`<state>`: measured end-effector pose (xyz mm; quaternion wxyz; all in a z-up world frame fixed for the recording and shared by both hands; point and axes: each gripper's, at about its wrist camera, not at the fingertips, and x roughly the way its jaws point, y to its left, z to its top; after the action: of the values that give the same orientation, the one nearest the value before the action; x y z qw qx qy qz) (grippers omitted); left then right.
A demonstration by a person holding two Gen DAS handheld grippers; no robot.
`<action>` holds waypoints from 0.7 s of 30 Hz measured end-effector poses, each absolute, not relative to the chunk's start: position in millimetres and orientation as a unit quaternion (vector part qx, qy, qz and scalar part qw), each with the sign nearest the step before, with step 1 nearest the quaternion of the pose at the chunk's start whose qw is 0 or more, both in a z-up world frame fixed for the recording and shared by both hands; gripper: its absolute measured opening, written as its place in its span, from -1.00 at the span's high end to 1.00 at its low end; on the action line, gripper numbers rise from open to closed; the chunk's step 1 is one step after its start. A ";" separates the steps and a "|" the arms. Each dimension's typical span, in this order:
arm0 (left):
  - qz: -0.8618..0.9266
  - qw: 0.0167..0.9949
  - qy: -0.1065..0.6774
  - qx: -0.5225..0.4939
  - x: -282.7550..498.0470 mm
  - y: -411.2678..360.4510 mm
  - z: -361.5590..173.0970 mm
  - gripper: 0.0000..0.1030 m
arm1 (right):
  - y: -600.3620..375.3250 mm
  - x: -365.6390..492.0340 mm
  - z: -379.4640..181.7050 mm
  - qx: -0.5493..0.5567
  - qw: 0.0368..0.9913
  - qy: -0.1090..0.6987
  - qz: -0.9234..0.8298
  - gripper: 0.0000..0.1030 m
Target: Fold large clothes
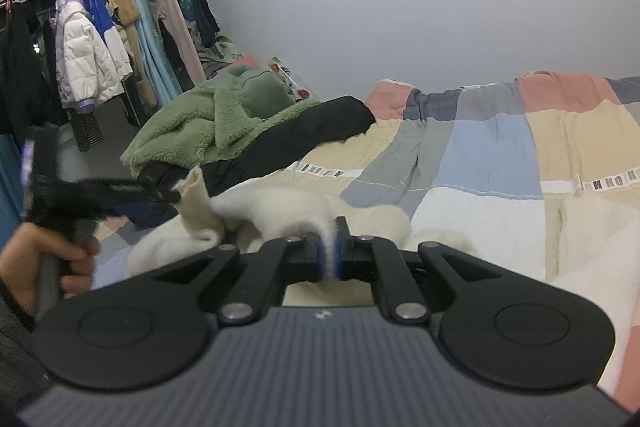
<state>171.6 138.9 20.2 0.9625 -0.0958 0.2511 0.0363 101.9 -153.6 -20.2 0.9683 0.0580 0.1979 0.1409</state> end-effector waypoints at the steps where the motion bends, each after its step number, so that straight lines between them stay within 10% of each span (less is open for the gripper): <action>1: 0.004 0.967 0.240 -0.089 166.1 131.1 25.5 -0.50 | -153.9 102.2 -20.2 0.059 0.968 0.198 0.141 0.85; 21: -0.179 0.951 0.253 -0.007 174.5 45.5 -5.8 -0.57 | -155.0 100.4 -22.7 0.071 0.969 0.196 0.133 0.85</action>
<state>174.5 45.5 -5.8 0.9507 -0.0074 0.2532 -0.1787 100.4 -155.0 -22.7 0.9689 0.0707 0.1961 0.1333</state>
